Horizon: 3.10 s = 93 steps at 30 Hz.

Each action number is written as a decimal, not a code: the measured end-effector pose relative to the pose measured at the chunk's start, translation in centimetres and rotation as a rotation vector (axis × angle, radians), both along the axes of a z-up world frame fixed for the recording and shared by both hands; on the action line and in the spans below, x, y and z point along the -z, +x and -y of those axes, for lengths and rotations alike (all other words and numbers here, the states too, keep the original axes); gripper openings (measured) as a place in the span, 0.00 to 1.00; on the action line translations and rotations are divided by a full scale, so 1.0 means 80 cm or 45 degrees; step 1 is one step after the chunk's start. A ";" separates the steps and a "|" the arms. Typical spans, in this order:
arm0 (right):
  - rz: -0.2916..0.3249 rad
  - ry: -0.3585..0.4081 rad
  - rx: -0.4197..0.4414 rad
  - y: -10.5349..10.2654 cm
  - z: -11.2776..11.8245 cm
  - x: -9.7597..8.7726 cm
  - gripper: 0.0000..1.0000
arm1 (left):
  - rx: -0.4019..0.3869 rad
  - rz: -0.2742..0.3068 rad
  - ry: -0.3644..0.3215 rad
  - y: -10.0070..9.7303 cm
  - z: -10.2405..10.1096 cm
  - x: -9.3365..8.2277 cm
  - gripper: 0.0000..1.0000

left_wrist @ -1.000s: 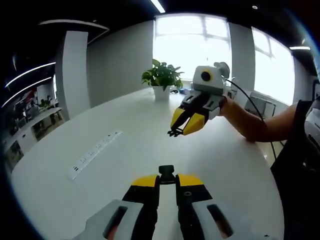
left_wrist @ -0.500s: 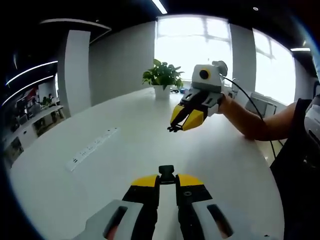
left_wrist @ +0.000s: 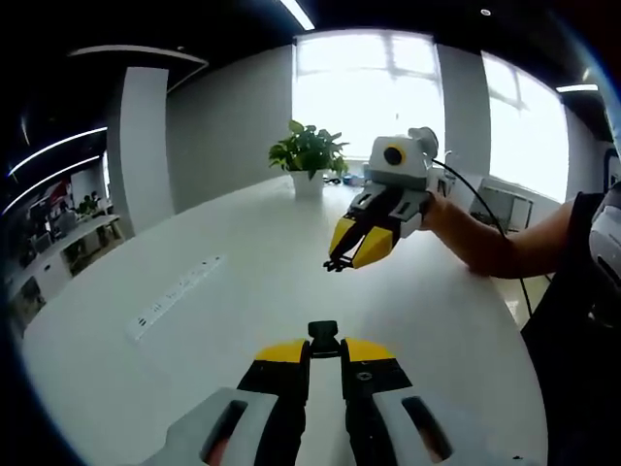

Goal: Snap the two parts of the plastic buckle together until the buckle closes and remains connected.

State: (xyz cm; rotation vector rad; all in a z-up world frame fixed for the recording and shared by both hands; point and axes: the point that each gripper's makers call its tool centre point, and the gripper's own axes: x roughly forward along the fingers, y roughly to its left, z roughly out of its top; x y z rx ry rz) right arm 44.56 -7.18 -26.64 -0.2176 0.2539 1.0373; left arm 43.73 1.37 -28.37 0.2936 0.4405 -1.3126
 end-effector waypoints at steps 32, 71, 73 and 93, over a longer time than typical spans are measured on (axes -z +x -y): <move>-0.019 -0.001 -0.009 -0.018 0.002 0.009 0.12 | 0.004 -0.013 -0.008 -0.016 -0.005 0.010 0.11; -0.079 -0.022 -0.100 -0.032 -0.010 0.029 0.12 | 0.030 -0.041 0.007 -0.029 -0.011 0.027 0.11; -0.081 -0.030 -0.106 -0.033 -0.010 0.031 0.12 | 0.030 -0.044 0.010 -0.028 -0.011 0.028 0.11; -0.108 -0.061 -0.144 -0.038 -0.016 0.043 0.12 | 0.056 -0.059 0.047 -0.032 -0.013 0.042 0.11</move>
